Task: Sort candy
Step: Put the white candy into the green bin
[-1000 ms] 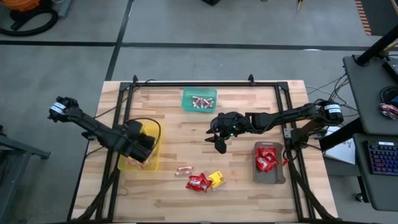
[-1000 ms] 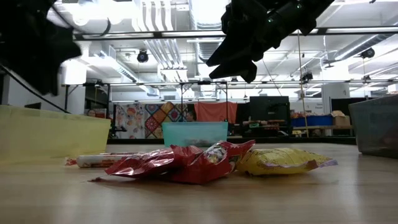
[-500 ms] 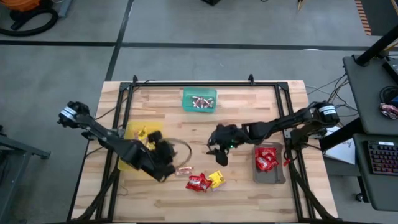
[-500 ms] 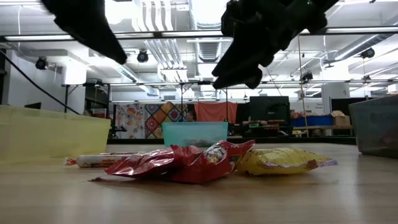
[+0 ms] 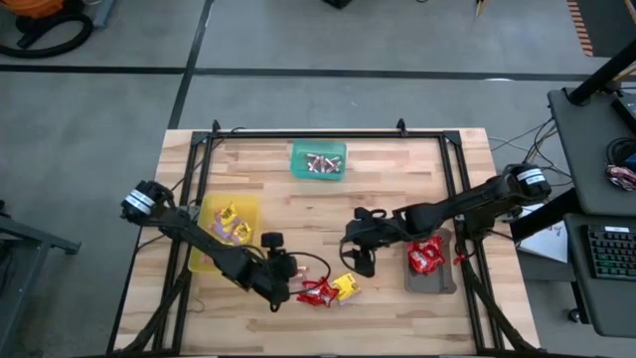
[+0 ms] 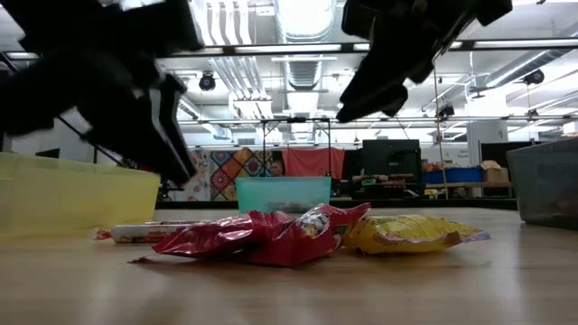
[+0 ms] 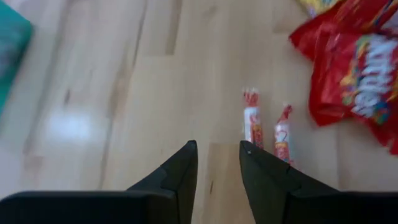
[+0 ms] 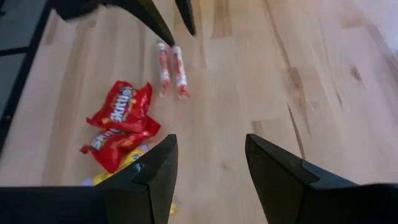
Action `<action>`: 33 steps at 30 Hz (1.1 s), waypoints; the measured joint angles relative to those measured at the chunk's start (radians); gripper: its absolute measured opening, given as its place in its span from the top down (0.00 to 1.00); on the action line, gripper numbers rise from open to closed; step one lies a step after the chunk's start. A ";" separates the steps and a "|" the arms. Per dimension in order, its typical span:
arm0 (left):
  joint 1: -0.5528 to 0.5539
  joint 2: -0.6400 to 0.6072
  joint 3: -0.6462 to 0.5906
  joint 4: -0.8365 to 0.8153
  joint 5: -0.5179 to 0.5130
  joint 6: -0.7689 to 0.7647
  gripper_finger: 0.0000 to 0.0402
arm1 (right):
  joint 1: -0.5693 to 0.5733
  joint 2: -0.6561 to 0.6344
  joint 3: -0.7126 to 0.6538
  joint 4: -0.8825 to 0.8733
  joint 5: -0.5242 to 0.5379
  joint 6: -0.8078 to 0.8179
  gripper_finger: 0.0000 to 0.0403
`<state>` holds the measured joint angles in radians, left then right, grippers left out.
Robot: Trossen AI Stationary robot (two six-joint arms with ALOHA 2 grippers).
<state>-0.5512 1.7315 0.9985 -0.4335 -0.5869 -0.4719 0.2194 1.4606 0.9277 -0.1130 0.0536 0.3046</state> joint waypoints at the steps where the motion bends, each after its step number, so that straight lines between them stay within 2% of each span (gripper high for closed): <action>1: 0.004 0.010 -0.002 0.003 0.004 0.004 0.75 | 0.004 -0.006 0.000 -0.001 0.001 0.000 0.55; 4: 0.021 0.016 -0.023 0.057 0.041 0.034 0.78 | 0.013 -0.016 0.000 0.000 0.002 0.002 0.55; 7: 0.044 0.012 -0.083 0.189 0.114 0.080 0.81 | 0.021 -0.017 0.000 -0.003 0.002 0.004 0.55; 16: 0.096 -0.021 -0.254 0.490 0.230 0.105 0.81 | 0.025 -0.017 0.000 -0.010 0.002 0.029 0.55; 28: 0.094 -0.078 -0.268 0.480 0.240 0.128 0.81 | 0.025 -0.017 0.000 -0.006 0.028 0.038 0.55; 33: 0.094 -0.072 -0.297 0.485 0.302 0.082 0.81 | 0.025 -0.013 0.000 -0.002 0.028 0.038 0.55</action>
<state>-0.4572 1.6594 0.7011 0.0518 -0.2849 -0.3894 0.2443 1.4478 0.9279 -0.1150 0.0817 0.3427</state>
